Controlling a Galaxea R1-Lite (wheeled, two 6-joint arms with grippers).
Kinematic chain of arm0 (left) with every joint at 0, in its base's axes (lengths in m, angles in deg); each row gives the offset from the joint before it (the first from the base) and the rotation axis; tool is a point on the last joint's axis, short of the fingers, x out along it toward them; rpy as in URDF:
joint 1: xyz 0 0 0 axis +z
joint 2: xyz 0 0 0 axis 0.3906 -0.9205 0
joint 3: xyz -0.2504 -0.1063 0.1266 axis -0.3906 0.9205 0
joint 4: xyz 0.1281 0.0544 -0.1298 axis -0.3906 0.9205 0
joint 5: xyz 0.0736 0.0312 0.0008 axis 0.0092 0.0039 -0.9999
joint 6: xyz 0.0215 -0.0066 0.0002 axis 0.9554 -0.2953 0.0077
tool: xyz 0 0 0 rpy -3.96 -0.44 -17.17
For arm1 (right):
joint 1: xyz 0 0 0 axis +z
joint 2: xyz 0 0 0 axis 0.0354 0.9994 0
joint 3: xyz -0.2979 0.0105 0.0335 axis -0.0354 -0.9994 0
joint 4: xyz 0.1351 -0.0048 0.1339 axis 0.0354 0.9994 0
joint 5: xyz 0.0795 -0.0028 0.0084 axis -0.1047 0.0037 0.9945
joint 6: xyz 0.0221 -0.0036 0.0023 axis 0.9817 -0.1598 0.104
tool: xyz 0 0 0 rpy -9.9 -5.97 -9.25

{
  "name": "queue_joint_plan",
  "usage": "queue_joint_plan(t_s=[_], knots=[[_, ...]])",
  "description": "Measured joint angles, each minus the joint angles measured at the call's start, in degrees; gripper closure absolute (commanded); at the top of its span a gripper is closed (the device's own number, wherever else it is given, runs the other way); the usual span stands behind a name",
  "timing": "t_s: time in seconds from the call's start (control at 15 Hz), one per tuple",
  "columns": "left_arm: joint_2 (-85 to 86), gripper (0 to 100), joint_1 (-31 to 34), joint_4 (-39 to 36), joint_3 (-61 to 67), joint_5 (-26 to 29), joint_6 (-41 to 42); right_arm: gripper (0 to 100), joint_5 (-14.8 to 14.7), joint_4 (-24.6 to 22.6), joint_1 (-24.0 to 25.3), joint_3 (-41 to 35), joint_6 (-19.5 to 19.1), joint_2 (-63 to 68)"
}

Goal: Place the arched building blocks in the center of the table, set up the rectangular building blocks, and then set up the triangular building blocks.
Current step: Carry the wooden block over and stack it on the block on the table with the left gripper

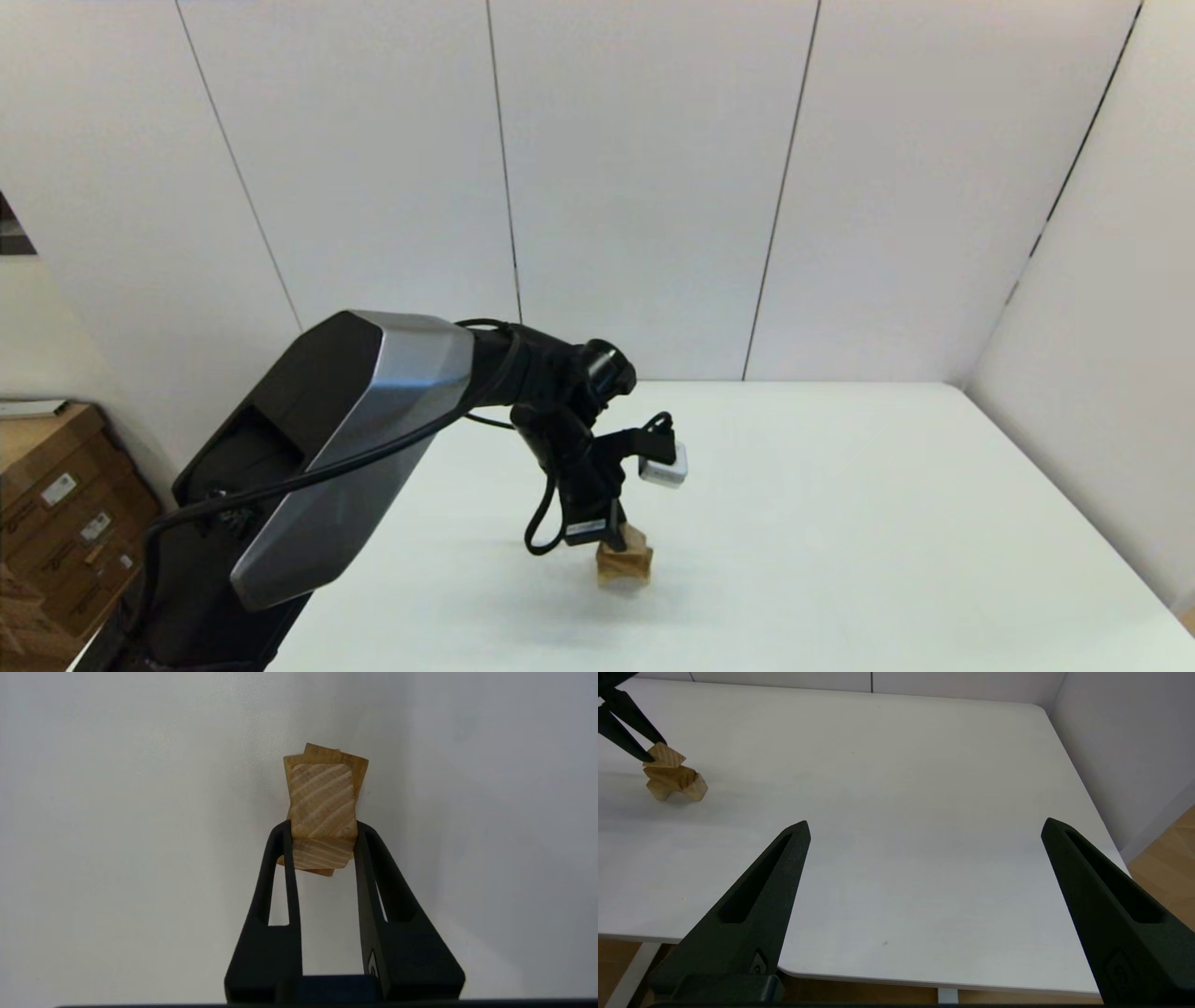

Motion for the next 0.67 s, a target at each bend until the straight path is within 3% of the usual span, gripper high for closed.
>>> queue_joint_plan(t_s=[0.67], knots=[[0.0, 100, -0.6, 0.7, 0.0, -2.8, 0.0, 0, 0.0, 0.0, 0.0, 0.0, 0.0, 0.0]])
